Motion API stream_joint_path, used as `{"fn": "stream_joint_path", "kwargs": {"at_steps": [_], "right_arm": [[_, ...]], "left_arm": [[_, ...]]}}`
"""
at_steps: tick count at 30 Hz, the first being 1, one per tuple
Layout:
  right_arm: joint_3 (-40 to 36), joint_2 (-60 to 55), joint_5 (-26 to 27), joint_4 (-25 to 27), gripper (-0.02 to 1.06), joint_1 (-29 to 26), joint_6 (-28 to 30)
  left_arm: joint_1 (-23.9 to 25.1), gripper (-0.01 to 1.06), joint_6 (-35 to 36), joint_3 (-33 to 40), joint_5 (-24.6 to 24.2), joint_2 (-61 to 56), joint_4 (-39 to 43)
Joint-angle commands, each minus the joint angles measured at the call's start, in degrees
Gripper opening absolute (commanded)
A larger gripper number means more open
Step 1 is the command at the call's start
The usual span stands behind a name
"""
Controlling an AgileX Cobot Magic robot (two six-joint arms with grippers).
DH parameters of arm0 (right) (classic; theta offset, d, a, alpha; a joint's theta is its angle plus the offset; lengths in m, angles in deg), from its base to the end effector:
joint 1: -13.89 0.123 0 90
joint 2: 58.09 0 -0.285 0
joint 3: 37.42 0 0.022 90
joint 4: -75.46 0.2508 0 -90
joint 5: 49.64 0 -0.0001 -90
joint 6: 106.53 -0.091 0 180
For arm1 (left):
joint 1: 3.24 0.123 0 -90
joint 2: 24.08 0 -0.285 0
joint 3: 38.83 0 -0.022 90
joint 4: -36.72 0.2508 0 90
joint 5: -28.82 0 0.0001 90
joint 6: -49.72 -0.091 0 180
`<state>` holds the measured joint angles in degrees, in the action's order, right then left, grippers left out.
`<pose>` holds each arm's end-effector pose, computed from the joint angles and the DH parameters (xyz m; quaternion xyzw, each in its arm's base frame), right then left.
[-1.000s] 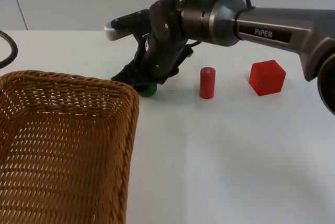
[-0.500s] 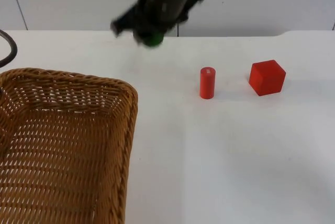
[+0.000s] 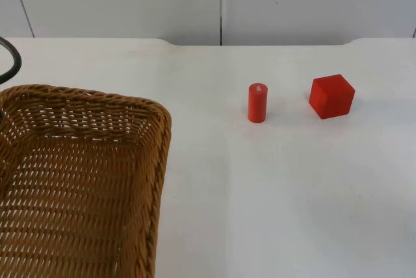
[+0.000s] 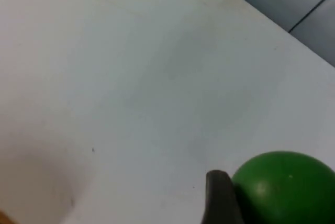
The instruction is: Pick up the basket with the left hand and place the object to the left of the red cylinder into the basket with the right hand.
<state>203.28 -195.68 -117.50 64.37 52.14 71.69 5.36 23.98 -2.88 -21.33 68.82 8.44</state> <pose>0.4041 0.2979 0.3207 -0.3041 0.8986 0.0126 0.3161 0.2326 0.0017 0.1830 -0.0087 0.9819 -0.1780 0.0639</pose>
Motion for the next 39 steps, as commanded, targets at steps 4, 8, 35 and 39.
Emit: {"fn": "stream_joint_path", "kwargs": {"at_steps": [4,8,35,39], "right_arm": [[0.1,4.2,-2.1,7.5,0.0,0.2,5.3],[0.1,5.6,-2.1,11.1,0.0,0.5,6.9],[-11.2,7.4,-0.7,8.3,0.0,17.0,5.4],[-19.5,7.6,5.5,8.3,0.0,18.5,3.7]], "left_arm": [[0.2,0.0,-0.1,-0.1,-0.3,-0.8,-1.1],[0.2,0.0,-0.1,-0.1,-0.3,-0.8,-1.1],[0.2,0.0,-0.1,-0.1,-0.5,-0.5,-1.1],[0.2,0.0,-0.1,-0.1,-0.5,-0.5,-1.1]]}}
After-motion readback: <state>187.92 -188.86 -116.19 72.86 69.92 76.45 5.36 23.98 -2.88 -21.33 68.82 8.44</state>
